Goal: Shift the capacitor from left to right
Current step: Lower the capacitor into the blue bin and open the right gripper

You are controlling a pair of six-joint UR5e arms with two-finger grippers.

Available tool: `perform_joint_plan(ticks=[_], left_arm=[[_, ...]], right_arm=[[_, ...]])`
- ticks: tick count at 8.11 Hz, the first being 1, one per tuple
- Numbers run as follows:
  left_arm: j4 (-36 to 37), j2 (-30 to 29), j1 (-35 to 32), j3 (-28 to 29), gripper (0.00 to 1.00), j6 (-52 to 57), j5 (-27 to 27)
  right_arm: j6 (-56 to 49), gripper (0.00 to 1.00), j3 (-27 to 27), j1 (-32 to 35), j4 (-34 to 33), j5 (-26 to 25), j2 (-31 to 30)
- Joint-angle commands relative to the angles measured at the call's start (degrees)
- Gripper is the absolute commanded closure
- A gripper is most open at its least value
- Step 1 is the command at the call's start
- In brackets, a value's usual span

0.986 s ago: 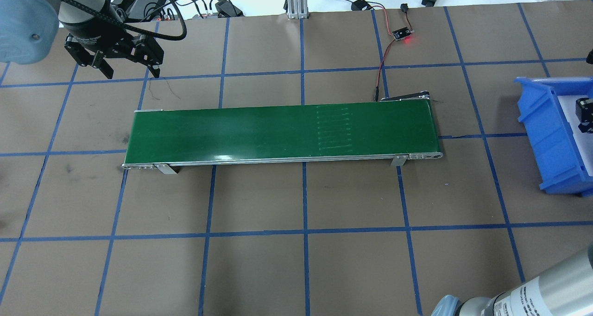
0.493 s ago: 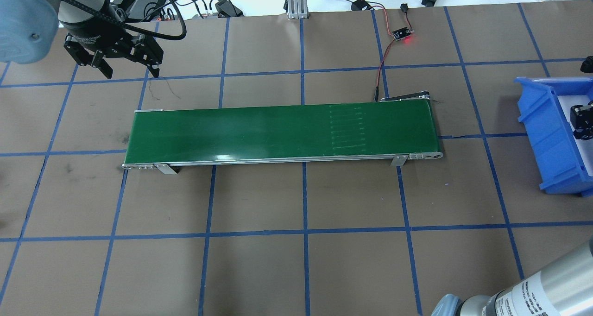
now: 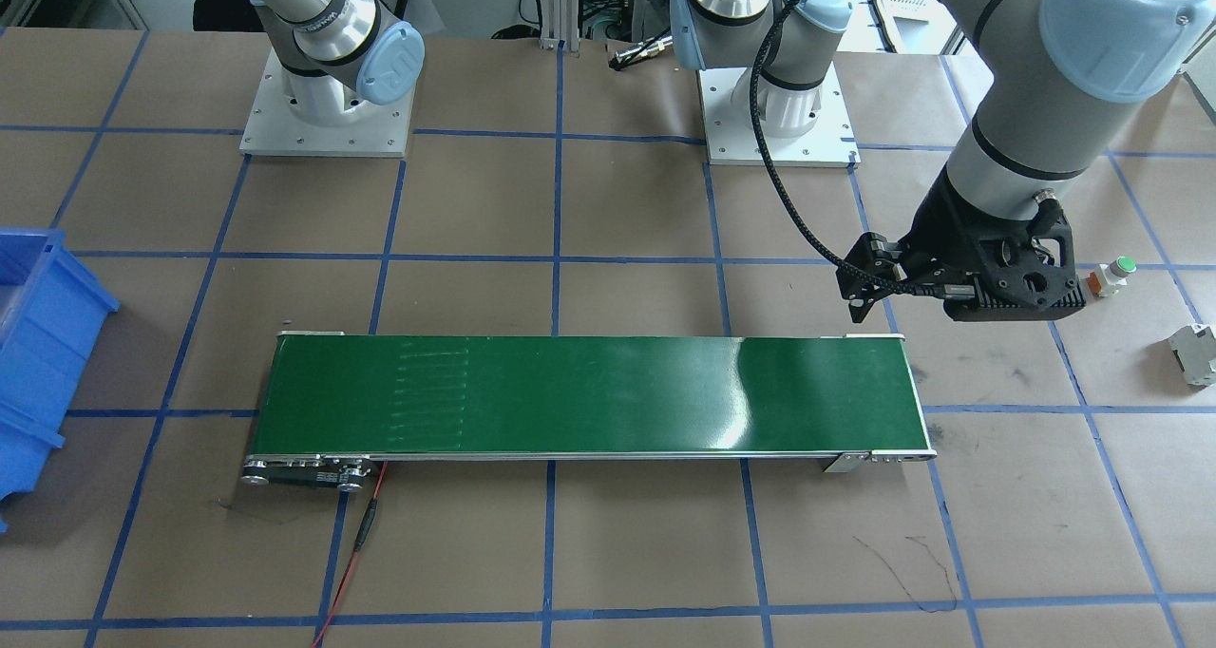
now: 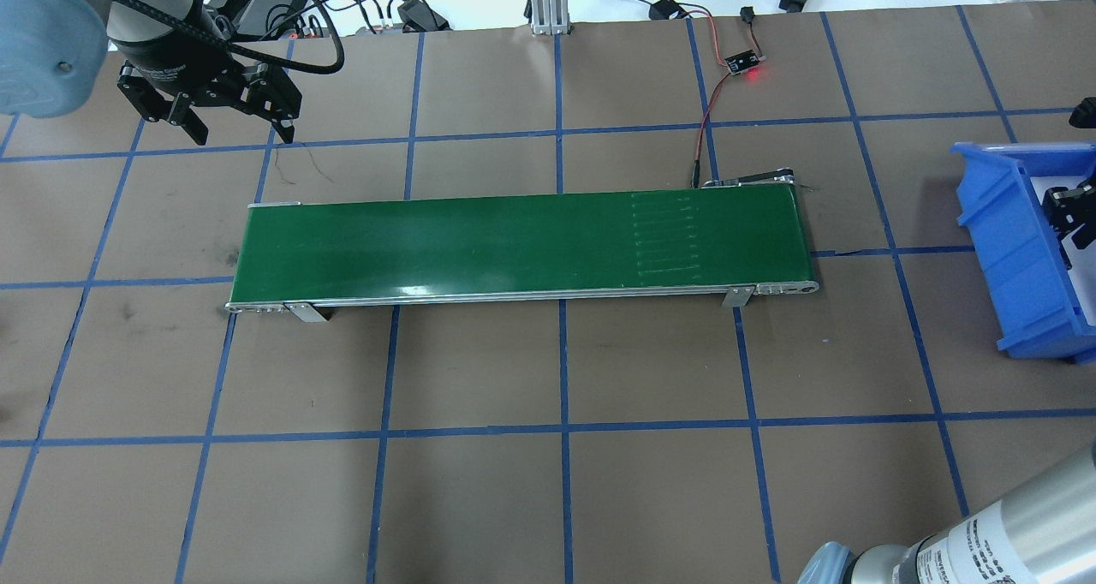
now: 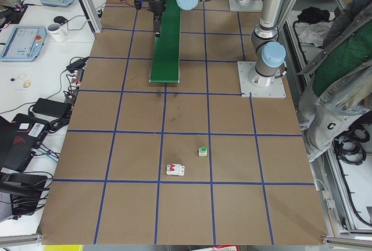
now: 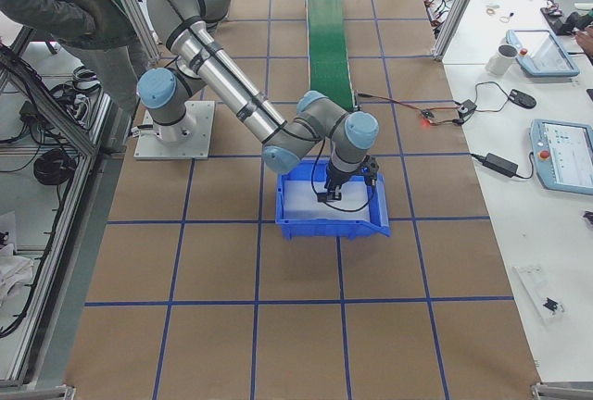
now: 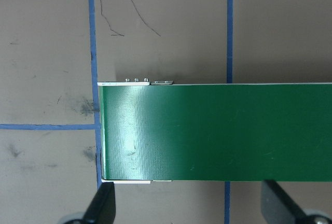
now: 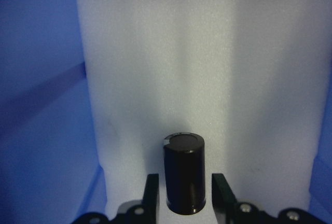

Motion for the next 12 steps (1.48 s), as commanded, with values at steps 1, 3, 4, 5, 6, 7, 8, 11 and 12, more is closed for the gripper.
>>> perform_joint_plan(ticks=[1, 3, 4, 5, 6, 7, 8, 11, 12], left_arm=[[0.0, 0.0, -0.1, 0.0, 0.0, 0.0, 0.0], [0.0, 0.0, -0.1, -0.1, 0.0, -0.1, 0.0], [0.0, -0.1, -0.2, -0.1, 0.0, -0.1, 0.0], [0.0, -0.1, -0.2, -0.1, 0.0, -0.1, 0.0], [0.0, -0.1, -0.2, -0.1, 0.0, -0.1, 0.0], [0.0, -0.1, -0.2, -0.2, 0.0, -0.1, 0.0], [0.0, -0.1, -0.2, -0.2, 0.0, -0.1, -0.1], [0.0, -0.1, -0.2, -0.1, 0.0, 0.0, -0.1], [0.0, -0.1, -0.2, -0.1, 0.0, 0.0, -0.1]], right_arm=[[0.0, 0.35, -0.7, -0.1, 0.5, 0.5, -1.7], [0.1, 0.14, -1.2, -0.3, 1.6, 0.5, -6.9], [0.6, 0.0, -1.5, -0.2, 2.2, 1.6, -8.8], [0.4, 0.0, -2.0, 0.3, 3.2, 3.0, -11.0], [0.6, 0.0, -2.4, 0.4, 7.8, 3.1, -13.2], [0.7, 0.0, -3.4, 0.7, 12.6, 3.2, -15.6], [1.8, 0.0, -5.0, 2.7, 15.1, 3.9, -17.1], [15.1, 0.0, -6.4, 11.9, 17.8, 3.8, -21.1], [21.0, 0.0, -6.4, 15.9, 19.5, 3.8, -21.6]])
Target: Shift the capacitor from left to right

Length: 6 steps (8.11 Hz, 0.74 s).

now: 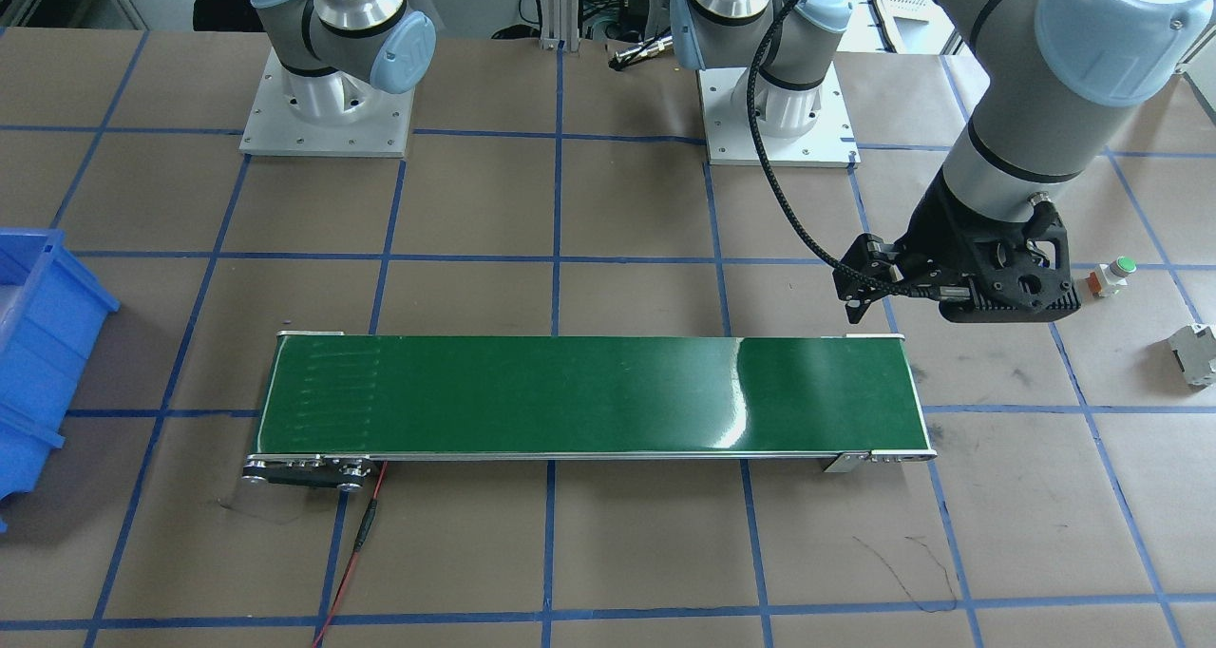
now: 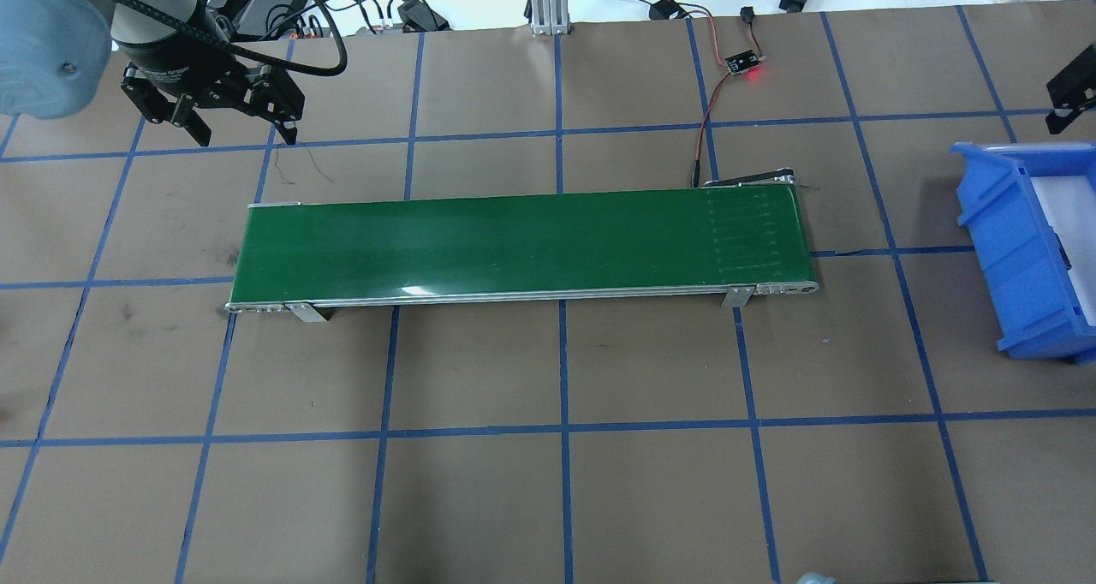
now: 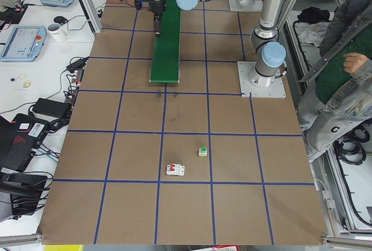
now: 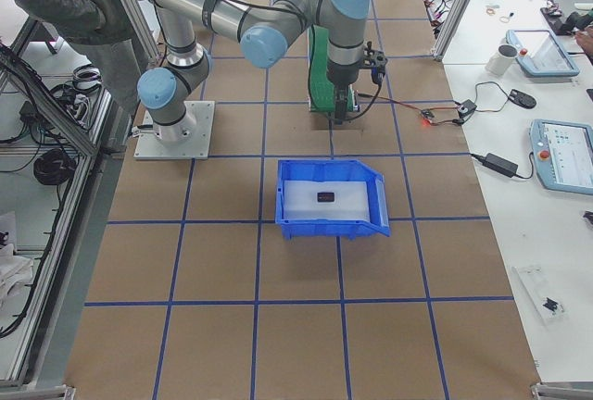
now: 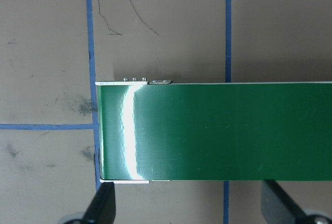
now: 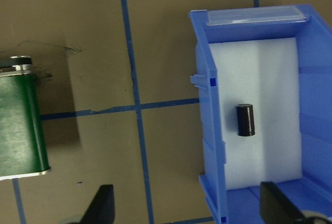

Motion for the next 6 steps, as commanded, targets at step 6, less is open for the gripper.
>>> perform_joint_plan(ticks=[6], left_arm=[[0.0, 0.0, 0.0, 0.1, 0.0, 0.1, 0.1]], right_arm=[[31.3, 0.0, -0.2, 24.7, 4.7, 6.8, -1.8]])
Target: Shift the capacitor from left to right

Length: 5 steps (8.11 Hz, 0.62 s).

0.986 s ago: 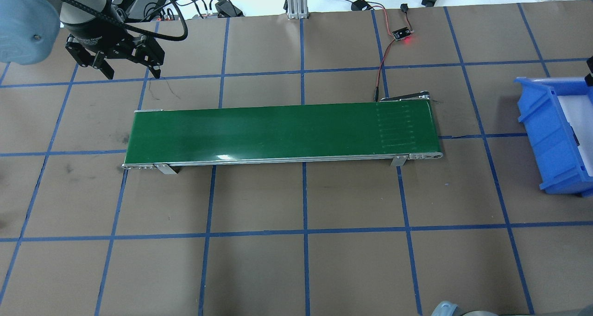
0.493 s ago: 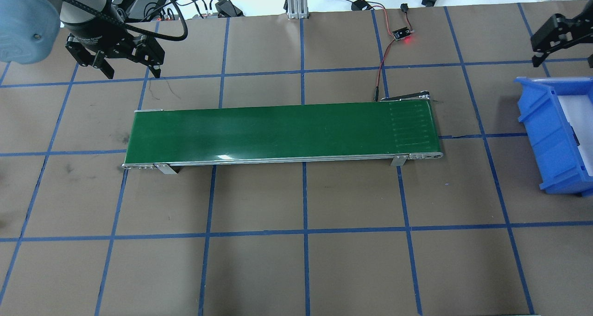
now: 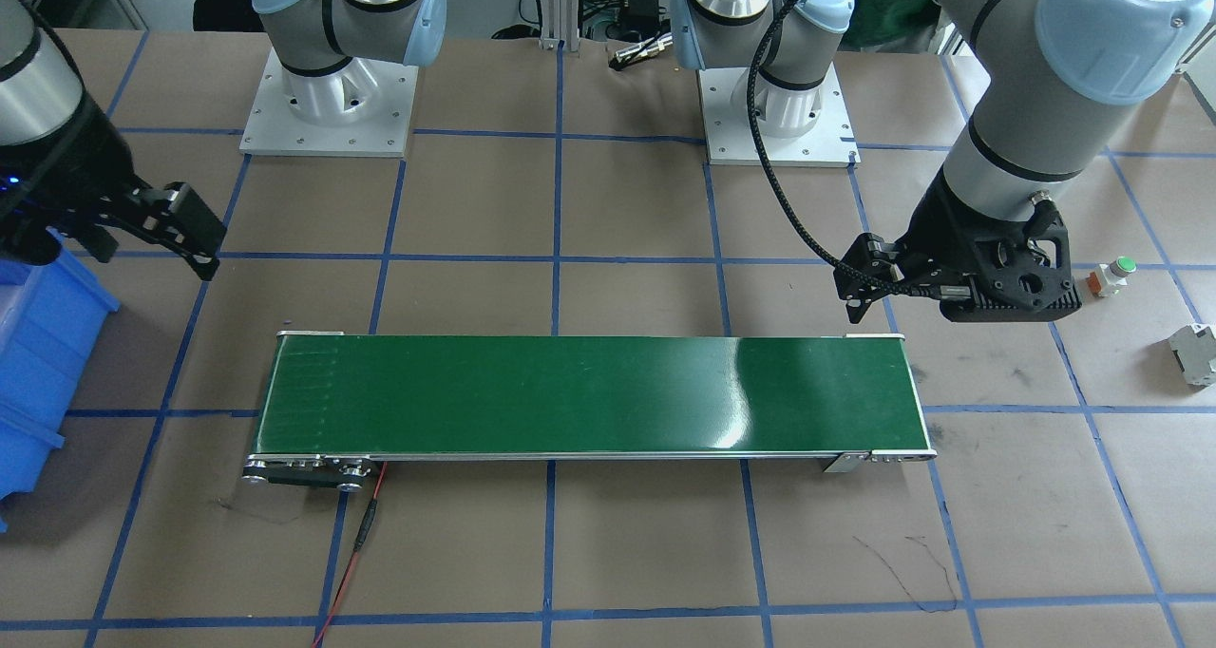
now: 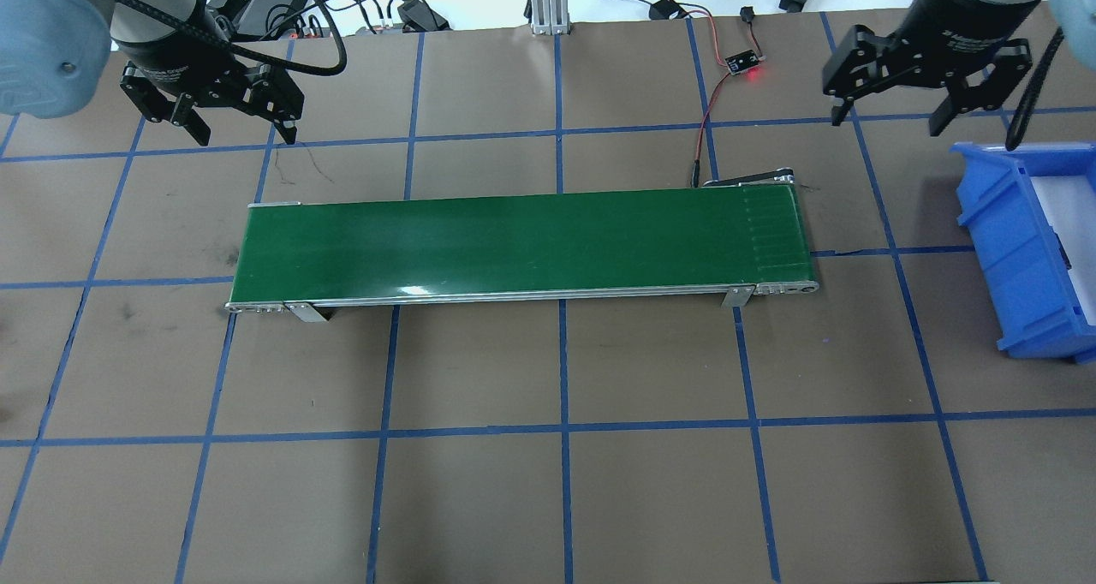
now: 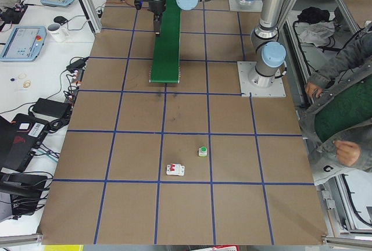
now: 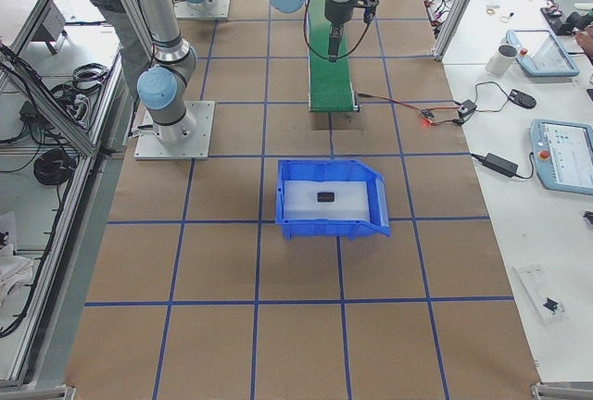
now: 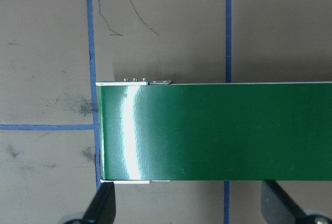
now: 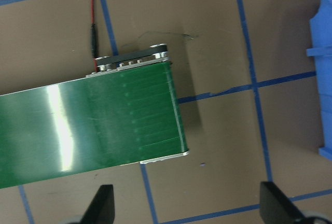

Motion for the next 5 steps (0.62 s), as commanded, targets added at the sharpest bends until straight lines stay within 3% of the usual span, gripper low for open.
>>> perform_joint_plan(ticks=[1, 5], left_arm=[[0.0, 0.0, 0.0, 0.0, 0.0, -0.1, 0.0], [0.0, 0.0, 0.0, 0.0, 0.0, -0.1, 0.0]], right_arm=[[5.8, 0.0, 0.0, 5.8, 0.1, 3.7, 0.0], [7.8, 0.0, 0.2, 6.5, 0.1, 3.7, 0.0]])
